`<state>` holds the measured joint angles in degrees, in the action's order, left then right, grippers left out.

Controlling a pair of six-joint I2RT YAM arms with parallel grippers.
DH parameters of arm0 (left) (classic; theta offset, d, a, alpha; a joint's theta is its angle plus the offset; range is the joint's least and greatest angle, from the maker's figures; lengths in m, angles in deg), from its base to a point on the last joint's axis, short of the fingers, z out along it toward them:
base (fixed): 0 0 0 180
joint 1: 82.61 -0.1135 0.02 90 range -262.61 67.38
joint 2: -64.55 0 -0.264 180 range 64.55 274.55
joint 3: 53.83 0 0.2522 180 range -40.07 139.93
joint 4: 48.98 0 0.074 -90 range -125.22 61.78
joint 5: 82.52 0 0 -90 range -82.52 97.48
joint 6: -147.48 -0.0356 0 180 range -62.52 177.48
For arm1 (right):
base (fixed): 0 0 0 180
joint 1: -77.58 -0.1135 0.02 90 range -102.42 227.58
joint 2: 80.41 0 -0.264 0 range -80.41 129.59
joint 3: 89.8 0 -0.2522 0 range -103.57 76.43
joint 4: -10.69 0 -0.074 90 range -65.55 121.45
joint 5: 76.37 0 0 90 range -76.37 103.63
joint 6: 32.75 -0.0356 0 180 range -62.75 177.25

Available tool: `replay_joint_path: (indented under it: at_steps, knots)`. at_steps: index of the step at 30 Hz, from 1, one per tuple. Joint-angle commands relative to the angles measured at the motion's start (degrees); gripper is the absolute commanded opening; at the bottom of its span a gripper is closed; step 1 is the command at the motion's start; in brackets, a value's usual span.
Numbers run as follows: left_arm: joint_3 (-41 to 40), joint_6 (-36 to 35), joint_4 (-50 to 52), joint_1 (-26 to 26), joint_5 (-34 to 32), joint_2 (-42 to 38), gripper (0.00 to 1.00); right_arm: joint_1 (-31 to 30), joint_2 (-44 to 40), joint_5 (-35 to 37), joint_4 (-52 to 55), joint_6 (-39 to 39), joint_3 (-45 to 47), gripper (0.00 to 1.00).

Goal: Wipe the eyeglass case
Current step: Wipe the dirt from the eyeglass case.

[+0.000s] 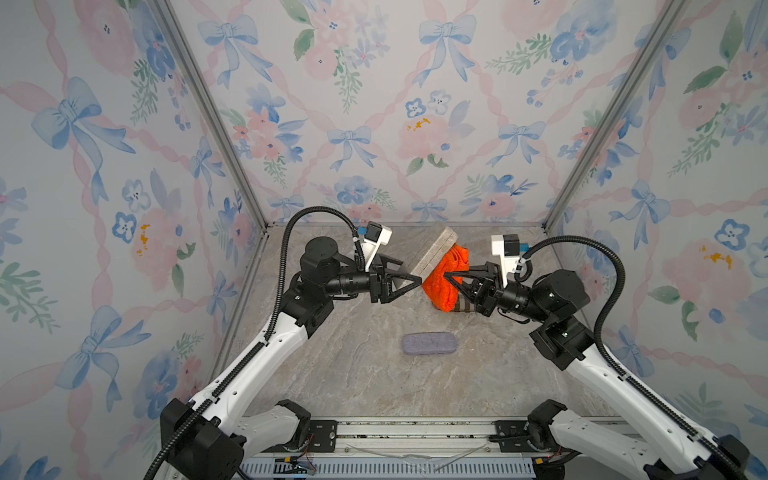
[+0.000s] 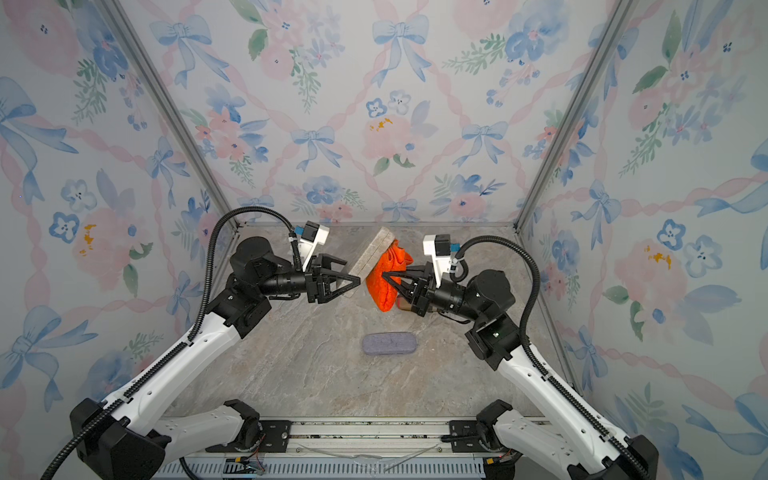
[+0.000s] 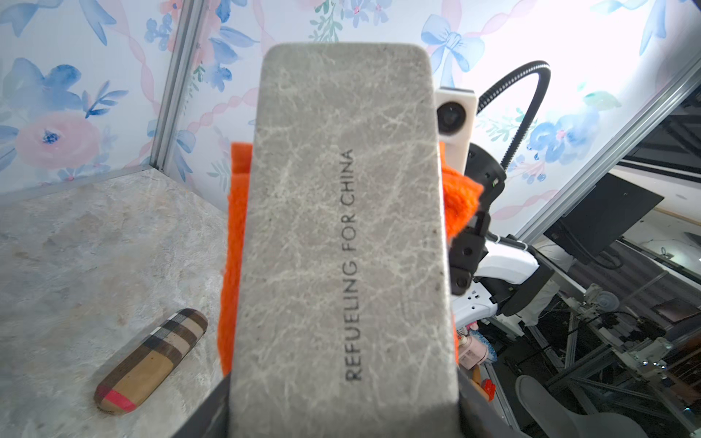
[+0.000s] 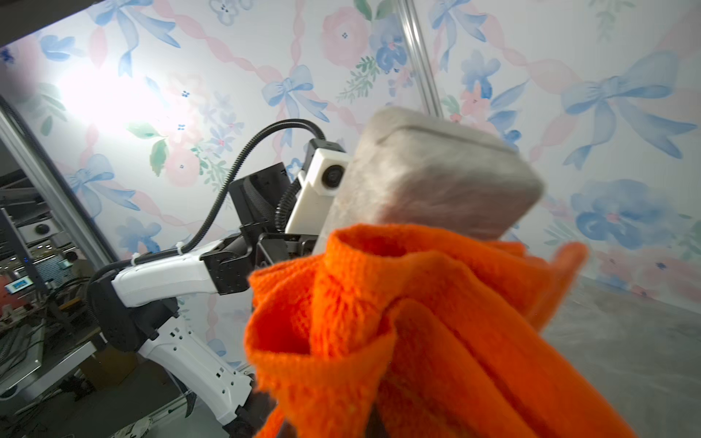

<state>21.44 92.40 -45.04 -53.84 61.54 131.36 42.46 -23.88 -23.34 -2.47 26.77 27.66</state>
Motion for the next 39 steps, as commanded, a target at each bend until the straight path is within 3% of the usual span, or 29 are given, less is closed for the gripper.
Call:
replay_joint_path:
  at_steps: [1,5,10,13,18,22,26,33,39]
  knots:
    - [1.7,8.2,-7.7,1.7,3.0,0.6,0.26,-3.8,5.4,7.2,-14.4,1.1,1.0,0.00]
    - [-0.6,10.4,-7.7,3.1,4.6,-1.0,0.26,0.3,7.5,7.0,-15.0,3.0,-3.0,0.00]
    - [-3.4,10.6,-5.7,3.0,4.1,-4.5,0.25,7.5,8.0,1.8,-14.5,1.1,-7.7,0.00]
    - [-2.9,9.8,-3.9,1.6,2.6,-5.4,0.25,5.1,6.5,0.9,-12.9,2.0,-6.2,0.00]
    - [-1.8,14.2,-8.6,-1.3,2.3,-3.1,0.25,-4.5,3.6,4.6,-11.1,4.6,0.6,0.00]
    - [0.5,14.9,-8.6,-1.3,2.4,0.0,0.25,-7.6,5.3,4.4,-14.8,2.8,3.1,0.00]
    - [0.2,15.1,-8.0,-1.9,1.4,0.8,0.25,-5.6,5.4,3.6,-12.4,5.1,0.6,0.00]
    - [-3.3,13.9,-4.0,-1.2,2.3,0.0,0.25,4.5,6.0,-0.4,-10.9,4.6,-9.2,0.00]
    - [-3.0,14.1,-5.2,-1.3,2.9,-1.1,0.24,4.1,7.0,0.7,-12.5,3.2,-6.0,0.00]
